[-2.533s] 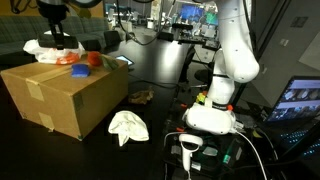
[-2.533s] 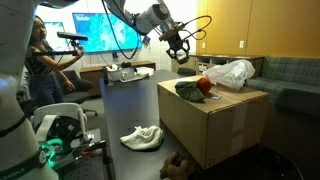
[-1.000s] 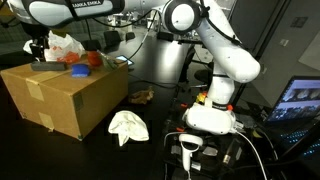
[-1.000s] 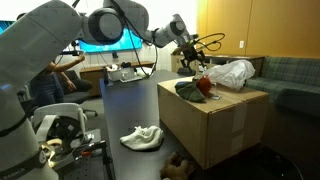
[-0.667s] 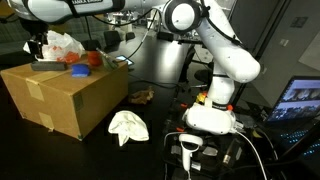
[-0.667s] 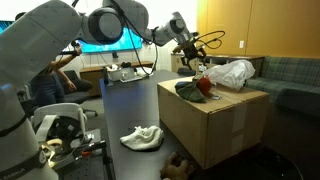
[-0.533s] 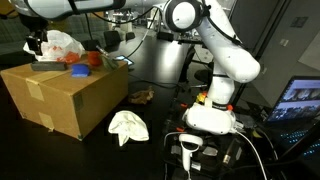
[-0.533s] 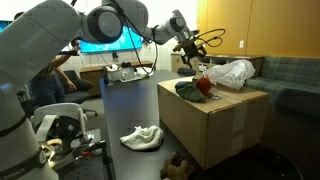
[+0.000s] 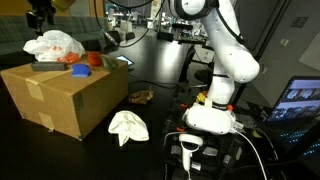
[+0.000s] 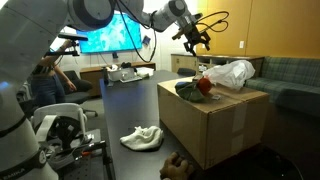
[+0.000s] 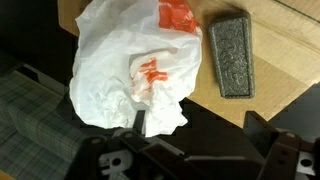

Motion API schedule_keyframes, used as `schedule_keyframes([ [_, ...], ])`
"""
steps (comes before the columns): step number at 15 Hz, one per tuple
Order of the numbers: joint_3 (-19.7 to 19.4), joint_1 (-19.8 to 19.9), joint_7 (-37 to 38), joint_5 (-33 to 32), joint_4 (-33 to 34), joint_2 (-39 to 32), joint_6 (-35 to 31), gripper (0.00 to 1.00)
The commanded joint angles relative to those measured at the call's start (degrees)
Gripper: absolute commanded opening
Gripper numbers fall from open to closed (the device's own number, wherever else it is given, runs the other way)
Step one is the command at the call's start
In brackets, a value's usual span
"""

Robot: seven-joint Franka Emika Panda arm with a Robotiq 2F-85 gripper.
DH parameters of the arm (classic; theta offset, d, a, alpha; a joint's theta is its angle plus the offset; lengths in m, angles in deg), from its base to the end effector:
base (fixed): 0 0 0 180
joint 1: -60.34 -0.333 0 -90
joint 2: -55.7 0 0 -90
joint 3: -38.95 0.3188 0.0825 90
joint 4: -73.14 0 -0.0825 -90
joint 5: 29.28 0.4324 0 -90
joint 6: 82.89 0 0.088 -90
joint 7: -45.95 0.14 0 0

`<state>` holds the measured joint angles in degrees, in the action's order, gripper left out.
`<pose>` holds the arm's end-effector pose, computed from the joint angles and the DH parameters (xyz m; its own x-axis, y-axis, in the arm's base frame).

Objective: Take the objects on the box and put it on the table while putting the objects on the table on the box

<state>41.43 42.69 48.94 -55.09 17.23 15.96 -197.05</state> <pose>0.8009 0.2381 0.4684 0.8495 0.4319 0.3030 0.3016 -0.8687 0.3930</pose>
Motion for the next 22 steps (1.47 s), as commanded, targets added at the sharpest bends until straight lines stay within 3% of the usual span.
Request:
schedule_keyframes([
  [1, 0.0, 1.8, 5.7, 2.2, -9.5, 7.0, -0.2, 1.0],
  [7, 0.3, 5.1, 9.4, 5.3, -23.0, 14.2, -1.8, 1.0],
  [12, 0.0, 6.8, 9.5, 8.3, -30.7, 18.1, -7.6, 1.0],
  [16, 0.2, 8.3, 9.5, 11.8, -33.1, 18.3, -14.9, 1.0],
  [22, -0.5, 9.5, 11.3, 17.4, -30.8, 14.0, -21.9, 1.0],
])
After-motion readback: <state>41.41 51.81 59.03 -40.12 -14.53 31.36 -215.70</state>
